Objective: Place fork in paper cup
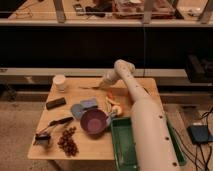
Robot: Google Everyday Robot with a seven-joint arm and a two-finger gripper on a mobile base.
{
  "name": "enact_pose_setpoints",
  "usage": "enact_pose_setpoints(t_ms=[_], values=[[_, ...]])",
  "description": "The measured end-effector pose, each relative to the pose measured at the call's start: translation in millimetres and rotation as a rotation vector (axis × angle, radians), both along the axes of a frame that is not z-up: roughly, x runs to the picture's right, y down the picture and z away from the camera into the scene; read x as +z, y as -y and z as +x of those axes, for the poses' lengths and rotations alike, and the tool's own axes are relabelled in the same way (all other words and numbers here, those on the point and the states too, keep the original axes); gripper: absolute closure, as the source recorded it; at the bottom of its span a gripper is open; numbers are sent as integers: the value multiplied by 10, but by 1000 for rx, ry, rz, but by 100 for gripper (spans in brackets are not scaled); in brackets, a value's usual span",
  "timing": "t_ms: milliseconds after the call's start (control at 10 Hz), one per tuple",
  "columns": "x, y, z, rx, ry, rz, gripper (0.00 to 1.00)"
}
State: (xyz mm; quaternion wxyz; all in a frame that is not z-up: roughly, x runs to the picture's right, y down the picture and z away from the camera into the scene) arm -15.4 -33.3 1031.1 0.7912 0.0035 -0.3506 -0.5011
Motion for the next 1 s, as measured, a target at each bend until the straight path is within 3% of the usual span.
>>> enact_pose_setpoints(t_ms=[300,500,1000], values=[[-2,-20,21,2,-3,-6,100],[-70,73,42,22,5,7,100],[-517,885,245,194,58,37,100]])
